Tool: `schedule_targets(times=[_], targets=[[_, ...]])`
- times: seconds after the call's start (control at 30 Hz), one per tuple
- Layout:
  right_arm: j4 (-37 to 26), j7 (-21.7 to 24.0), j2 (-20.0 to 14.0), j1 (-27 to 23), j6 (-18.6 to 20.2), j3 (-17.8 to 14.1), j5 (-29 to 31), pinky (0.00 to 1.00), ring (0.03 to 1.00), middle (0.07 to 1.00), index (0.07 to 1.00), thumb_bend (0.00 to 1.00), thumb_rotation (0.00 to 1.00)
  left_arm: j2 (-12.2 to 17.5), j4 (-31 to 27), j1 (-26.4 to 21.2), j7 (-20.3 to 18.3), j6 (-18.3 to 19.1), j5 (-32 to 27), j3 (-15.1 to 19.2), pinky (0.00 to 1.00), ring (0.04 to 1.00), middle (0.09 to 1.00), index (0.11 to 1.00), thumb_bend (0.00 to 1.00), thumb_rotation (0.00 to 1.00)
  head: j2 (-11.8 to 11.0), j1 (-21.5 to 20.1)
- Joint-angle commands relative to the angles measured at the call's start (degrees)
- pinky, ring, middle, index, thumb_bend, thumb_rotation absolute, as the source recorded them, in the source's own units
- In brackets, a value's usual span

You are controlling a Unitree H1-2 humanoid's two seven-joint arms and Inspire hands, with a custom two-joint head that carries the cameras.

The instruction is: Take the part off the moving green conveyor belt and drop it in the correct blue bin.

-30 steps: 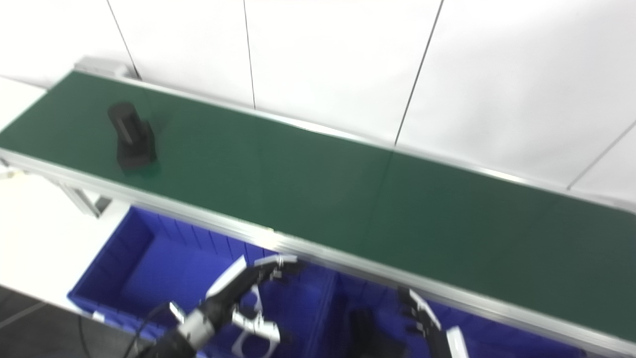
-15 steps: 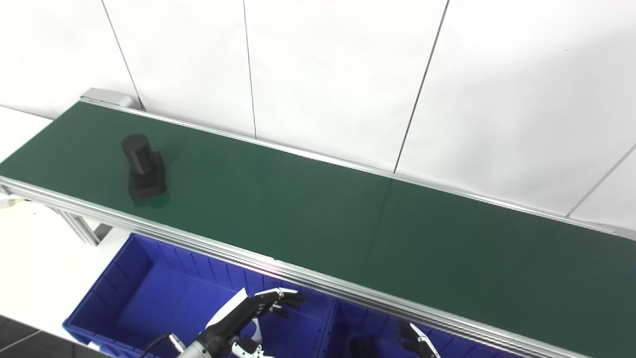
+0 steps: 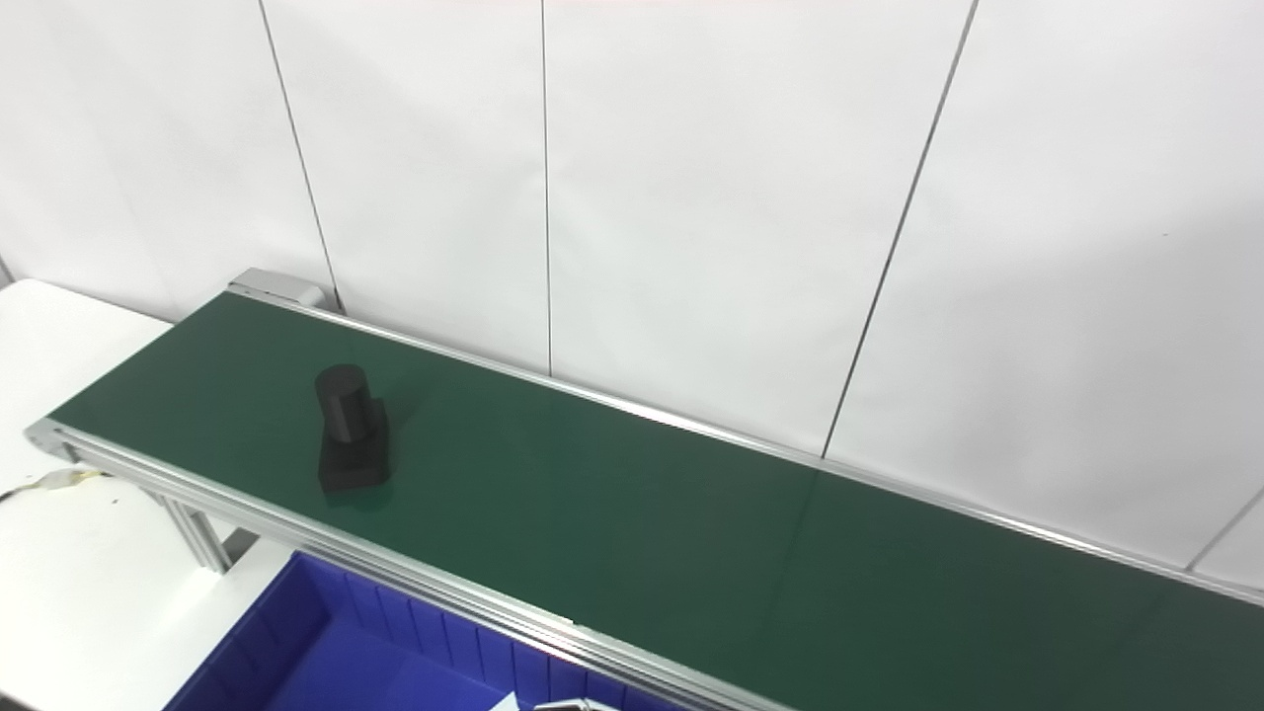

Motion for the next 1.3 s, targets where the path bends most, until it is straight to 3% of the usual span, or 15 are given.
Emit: schedule_targets(times=[0.0,0.3,0.53,0.7,0.97,1.07,1.27], targets=[[-0.8,-0.9,0.0,-0.4,-3.2,-0.5,0.0,0.75,0.820,0.857,0.881,0.75,0.00,0.1,-0.9,-1.1,1.4,-2.6,-0.1,-0.3,0.72,0.785,0.807,0.751,0.96,0.15,0.0,-0.3],[-0.4,-1.1,0.3,-0.3,-4.4,-0.6,0.4,0.74,0.818,0.858,0.877,0.74,0.00,0.4,-0.5,-1.2,1.9,-2.5,-0.5,-0.7,0.72,0.788,0.807,0.750,0.96,0.13,-0.4,-1.4],[2.2,-2.3,0.8,-0.1,-13.2,-2.8,5.9,0.76,0.820,0.858,0.853,0.71,0.00,-0.1,1.5,-2.0,2.5,-2.6,-0.5,-1.6,0.71,0.790,0.806,0.749,0.96,0.11,-1.2,-1.9],[-0.2,-1.5,-0.1,0.1,-15.6,-5.1,9.5,0.75,0.812,0.845,0.841,0.71,0.00,-1.6,3.0,-2.8,4.1,-2.6,0.4,-2.5,0.71,0.787,0.805,0.746,0.97,0.10,-1.4,-2.5],[-10.3,-0.3,-1.4,-1.2,-14.2,-8.6,13.4,0.70,0.786,0.816,0.822,0.71,0.07,-2.9,5.0,-3.9,5.8,-2.6,0.3,-4.5,0.70,0.781,0.798,0.739,0.98,0.11,-1.4,-3.3],[-12.8,0.2,-1.9,-2.4,-13.7,-9.9,14.8,0.70,0.781,0.810,0.815,0.73,0.01,-3.2,5.8,-4.4,6.4,-2.6,0.4,-5.1,0.70,0.766,0.789,0.732,0.99,0.11,-1.4,-3.5],[-17.1,1.3,-3.1,-6.0,-9.3,-12.5,17.5,0.70,0.776,0.810,0.812,0.75,0.06,-3.2,6.9,-5.6,8.9,-2.6,0.8,-7.1,0.68,0.750,0.773,0.721,0.98,0.11,-1.5,-3.9]])
